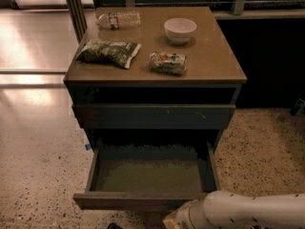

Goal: Close middle drawer

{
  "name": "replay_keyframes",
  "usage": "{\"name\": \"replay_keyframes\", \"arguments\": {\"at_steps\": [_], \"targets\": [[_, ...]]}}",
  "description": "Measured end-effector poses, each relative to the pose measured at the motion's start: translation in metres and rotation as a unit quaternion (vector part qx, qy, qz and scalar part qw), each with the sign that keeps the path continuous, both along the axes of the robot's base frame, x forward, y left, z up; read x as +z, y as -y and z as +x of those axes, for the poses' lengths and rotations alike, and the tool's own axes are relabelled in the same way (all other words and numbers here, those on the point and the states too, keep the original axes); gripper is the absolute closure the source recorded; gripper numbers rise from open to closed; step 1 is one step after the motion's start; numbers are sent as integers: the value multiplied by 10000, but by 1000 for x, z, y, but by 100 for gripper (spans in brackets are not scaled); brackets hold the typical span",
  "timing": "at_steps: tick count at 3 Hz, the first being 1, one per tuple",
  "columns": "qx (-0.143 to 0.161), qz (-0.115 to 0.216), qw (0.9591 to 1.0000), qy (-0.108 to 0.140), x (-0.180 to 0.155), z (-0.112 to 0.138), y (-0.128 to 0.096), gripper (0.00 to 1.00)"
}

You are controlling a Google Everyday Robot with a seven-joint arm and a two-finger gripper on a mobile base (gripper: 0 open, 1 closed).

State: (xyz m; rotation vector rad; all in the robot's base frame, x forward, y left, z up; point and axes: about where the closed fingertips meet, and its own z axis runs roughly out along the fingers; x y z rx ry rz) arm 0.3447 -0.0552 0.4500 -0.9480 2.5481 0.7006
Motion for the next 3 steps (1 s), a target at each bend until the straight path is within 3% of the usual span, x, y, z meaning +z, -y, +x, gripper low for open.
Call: {"name": "replay_keyframes", "arguments": {"at_steps": [1,2,3], "targets": [[-209,5,9993,300,-23,23,-12,100],[-219,-6,9991,357,-29,29,-15,100],[-253,-50,9981,555,-44,57,-21,100]]}}
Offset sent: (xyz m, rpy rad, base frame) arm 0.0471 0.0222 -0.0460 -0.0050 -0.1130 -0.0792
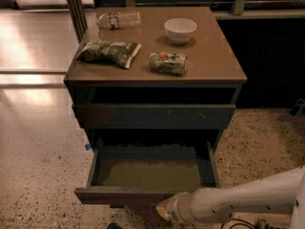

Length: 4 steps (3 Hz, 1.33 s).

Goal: Close middle drawer

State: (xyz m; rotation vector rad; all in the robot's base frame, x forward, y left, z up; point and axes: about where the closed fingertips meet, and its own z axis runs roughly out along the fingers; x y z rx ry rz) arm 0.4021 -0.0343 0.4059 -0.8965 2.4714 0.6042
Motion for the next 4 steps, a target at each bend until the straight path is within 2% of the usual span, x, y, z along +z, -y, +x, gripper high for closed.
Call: {"name": "replay_keyframes", "arguments": {"at_steps": [1,3,4], "targets": [[-2,-20,10000,41,-1,4,0,100],[50,-169,9991,376,-17,46,2,100],[-123,-33,9977,672,-18,90,7,100]]}}
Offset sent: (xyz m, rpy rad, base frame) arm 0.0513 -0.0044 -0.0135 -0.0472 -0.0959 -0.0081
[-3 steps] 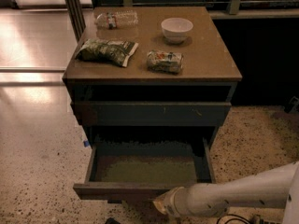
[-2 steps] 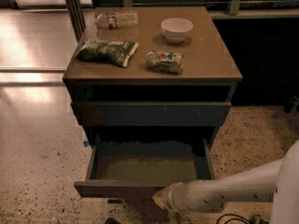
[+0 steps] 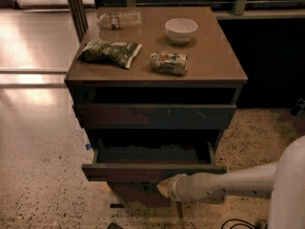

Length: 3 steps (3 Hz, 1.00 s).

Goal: Close middle drawer

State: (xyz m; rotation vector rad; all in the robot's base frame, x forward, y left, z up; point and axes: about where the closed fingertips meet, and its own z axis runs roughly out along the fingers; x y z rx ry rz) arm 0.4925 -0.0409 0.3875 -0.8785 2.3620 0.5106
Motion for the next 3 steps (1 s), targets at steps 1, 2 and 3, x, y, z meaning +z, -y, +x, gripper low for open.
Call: {"name": "replay_keyframes", "arguments": {"at_steps": [1,2,3], "targets": [[0,0,10000,0,0,0,0,100],[-30,-58,9998,182,0,20,2,100],[-157,-133,9993,311,-2,37,6,100]]}}
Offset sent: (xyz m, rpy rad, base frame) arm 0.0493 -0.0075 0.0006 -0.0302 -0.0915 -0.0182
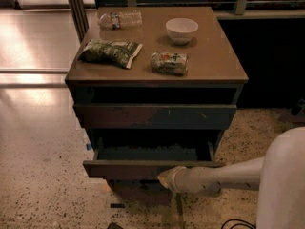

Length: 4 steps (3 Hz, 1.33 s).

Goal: Close middle drawer

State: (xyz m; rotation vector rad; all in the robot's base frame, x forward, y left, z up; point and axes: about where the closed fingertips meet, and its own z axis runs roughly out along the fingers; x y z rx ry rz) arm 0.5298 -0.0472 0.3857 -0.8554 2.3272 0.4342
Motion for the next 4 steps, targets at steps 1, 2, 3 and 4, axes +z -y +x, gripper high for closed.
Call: {"name": "replay_keyframes", "arguments": {"at_steps": [1,2,3,4], "targets": [[-275,-158,9994,168,-4,23,7,100],[-277,-177,9993,173,-4,24,7,100],[-301,-366,9986,223,-6,32,8,100],[-425,-670,9958,446,-3,52,15,100]]}}
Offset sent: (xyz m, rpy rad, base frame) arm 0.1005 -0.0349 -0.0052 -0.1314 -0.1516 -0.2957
